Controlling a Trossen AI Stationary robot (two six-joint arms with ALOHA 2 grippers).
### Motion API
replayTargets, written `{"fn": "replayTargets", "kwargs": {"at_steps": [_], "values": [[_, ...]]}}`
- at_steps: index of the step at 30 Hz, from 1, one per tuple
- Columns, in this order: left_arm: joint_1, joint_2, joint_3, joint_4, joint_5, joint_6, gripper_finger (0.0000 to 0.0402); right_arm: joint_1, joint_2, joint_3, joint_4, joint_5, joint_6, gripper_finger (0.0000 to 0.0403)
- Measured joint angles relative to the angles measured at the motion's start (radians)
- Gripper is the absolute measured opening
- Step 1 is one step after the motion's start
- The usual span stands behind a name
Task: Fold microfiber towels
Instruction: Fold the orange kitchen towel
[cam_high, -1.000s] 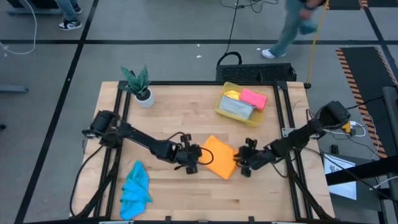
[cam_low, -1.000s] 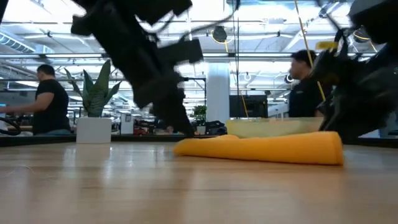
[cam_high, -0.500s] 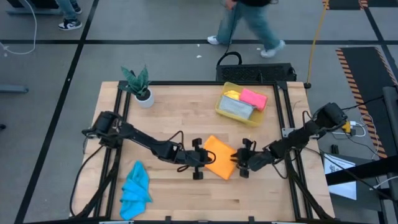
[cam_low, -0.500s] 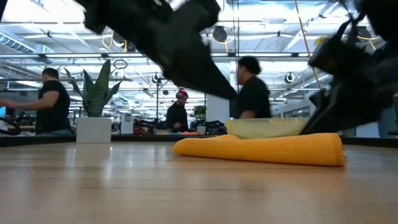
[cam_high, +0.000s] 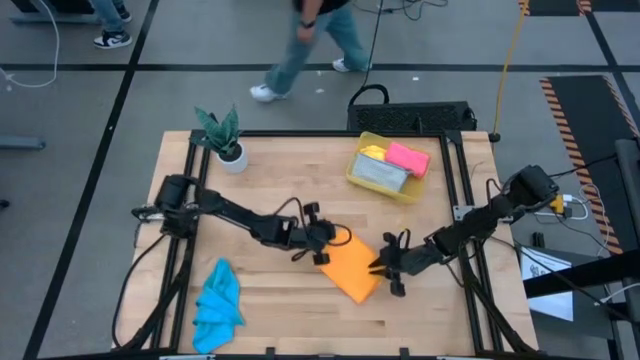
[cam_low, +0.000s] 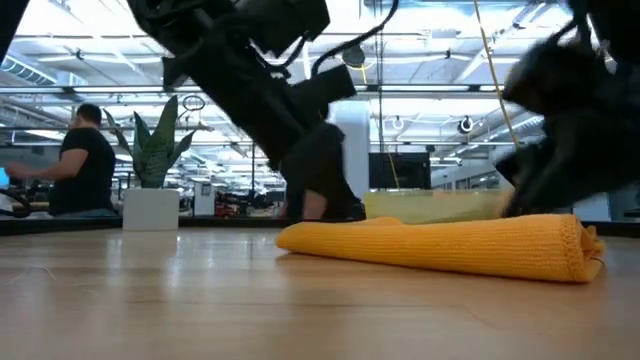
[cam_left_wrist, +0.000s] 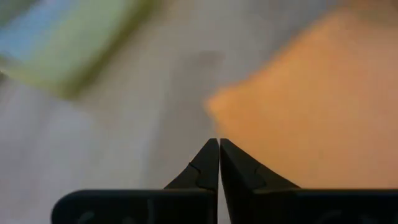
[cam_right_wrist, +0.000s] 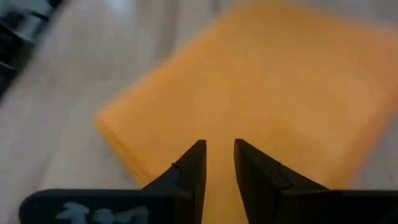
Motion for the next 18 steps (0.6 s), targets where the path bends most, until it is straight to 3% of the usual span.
{"fn": "replayTargets", "kwargs": {"at_steps": [4,8,11,18], "values": [[0.018,-0.071,-0.002,-0.054,0.001,0.0,0.0013,0.021,-0.001,-0.001,0.064,0.001,-0.098,0.0073],[-0.008,-0.099,0.001,-0.007,0.16,-0.029,0.0004,0.015,0.004,-0.001,0.071,0.06,-0.118,0.0073],[-0.033,-0.062,0.001,0.094,0.26,-0.021,0.0012,-0.003,0.01,-0.003,0.031,0.076,-0.119,0.0073],[-0.022,0.086,0.001,0.33,0.258,0.017,0.0003,-0.003,0.02,-0.001,0.01,-0.02,-0.198,0.0044]]}}
